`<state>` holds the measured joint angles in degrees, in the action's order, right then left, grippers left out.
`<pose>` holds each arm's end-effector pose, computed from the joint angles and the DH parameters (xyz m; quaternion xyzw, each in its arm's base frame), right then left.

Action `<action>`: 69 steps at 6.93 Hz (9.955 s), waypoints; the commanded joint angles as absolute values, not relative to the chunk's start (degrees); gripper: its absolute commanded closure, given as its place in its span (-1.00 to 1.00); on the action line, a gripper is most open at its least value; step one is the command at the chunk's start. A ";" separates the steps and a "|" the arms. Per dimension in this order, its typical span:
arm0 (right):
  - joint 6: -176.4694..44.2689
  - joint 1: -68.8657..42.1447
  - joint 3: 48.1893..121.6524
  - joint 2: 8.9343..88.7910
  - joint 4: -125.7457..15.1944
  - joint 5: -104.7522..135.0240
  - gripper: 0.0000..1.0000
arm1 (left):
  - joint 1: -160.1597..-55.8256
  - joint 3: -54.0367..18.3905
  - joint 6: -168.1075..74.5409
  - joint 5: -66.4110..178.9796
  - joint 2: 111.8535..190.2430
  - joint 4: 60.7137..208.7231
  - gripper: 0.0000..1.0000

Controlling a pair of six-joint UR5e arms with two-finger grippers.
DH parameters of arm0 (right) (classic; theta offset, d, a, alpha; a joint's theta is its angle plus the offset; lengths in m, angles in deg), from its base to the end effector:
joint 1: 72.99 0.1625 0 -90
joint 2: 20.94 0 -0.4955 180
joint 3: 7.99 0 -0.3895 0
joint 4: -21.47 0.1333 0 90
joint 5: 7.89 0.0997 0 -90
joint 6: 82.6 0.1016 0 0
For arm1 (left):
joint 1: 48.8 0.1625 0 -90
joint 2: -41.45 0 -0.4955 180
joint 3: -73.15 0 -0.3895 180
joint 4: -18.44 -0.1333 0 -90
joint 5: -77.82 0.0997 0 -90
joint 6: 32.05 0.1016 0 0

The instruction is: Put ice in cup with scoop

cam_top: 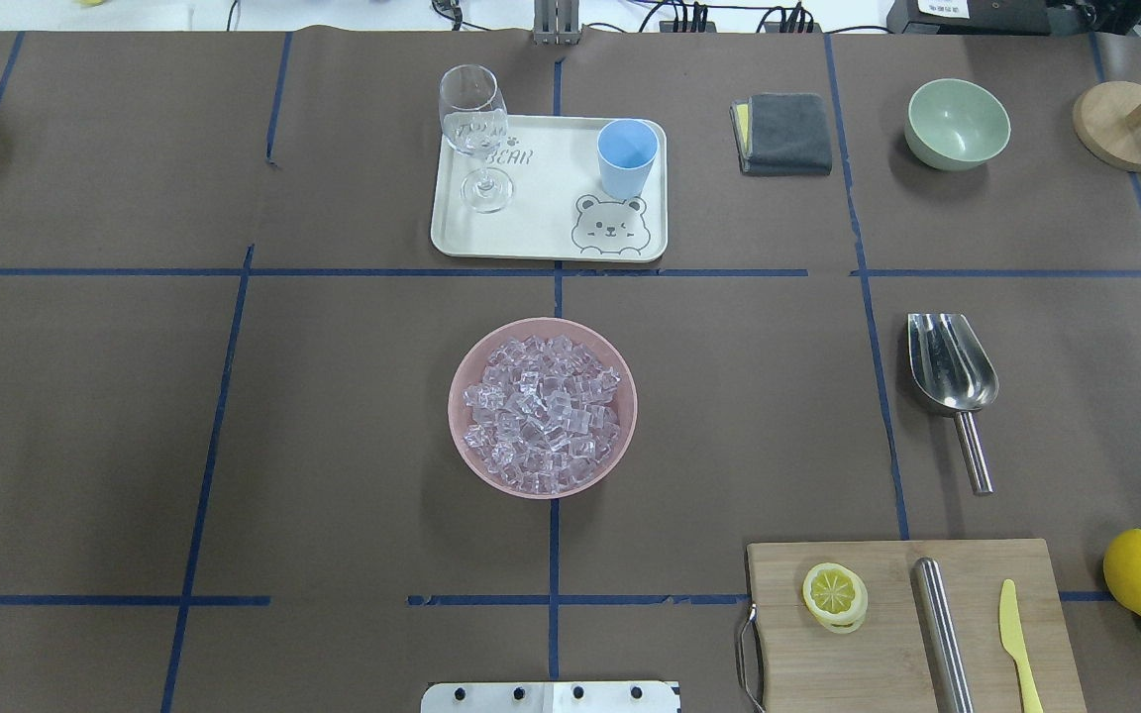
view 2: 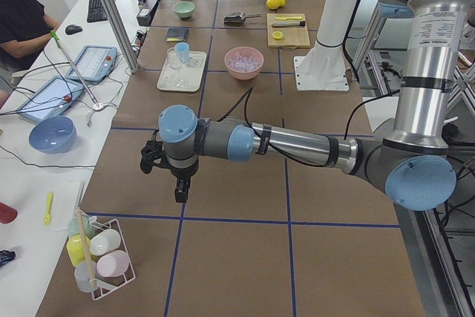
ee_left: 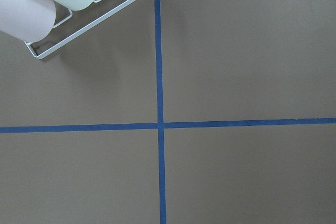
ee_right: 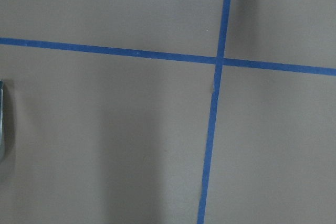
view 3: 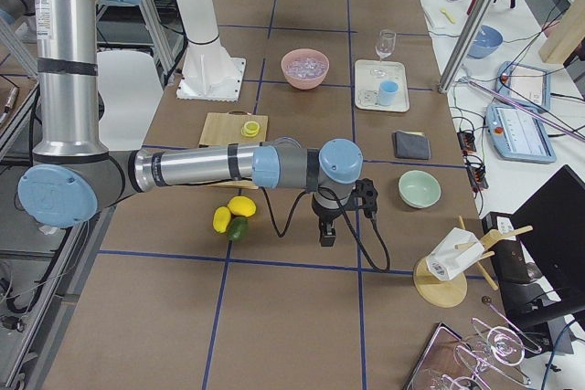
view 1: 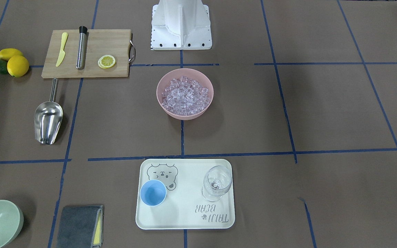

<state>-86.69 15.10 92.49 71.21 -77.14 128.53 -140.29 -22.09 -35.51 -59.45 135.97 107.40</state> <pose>0.0441 -0.4679 0.6717 0.0053 -0.3941 -0.0471 0.9179 -0.0725 -0.5302 0.6435 0.0628 0.4009 -0.0090 0.9139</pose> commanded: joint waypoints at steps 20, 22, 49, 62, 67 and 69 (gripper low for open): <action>-58.96 -3.09 96.08 76.50 -45.68 133.27 -1.00 | -101.30 -29.07 -36.01 -61.31 147.96 126.01 -1.00; -39.89 -12.47 100.79 78.28 -39.27 125.75 -1.00 | -96.46 -27.06 -35.92 -55.54 148.42 137.64 -1.00; -30.80 -39.94 120.94 82.77 -39.70 96.43 1.00 | -79.39 -17.40 -31.74 -44.88 155.10 155.15 -1.00; -80.46 -42.23 114.81 25.40 -120.34 99.10 1.00 | -80.53 -13.95 -24.14 -44.97 155.36 162.23 -1.00; -91.29 -42.75 103.82 15.01 -131.09 92.58 1.00 | -80.44 -12.37 -30.06 -44.97 155.88 162.40 -1.00; -94.28 -45.73 101.27 12.28 -133.92 87.94 1.00 | -80.35 -12.11 -31.35 -44.97 156.68 162.40 -1.00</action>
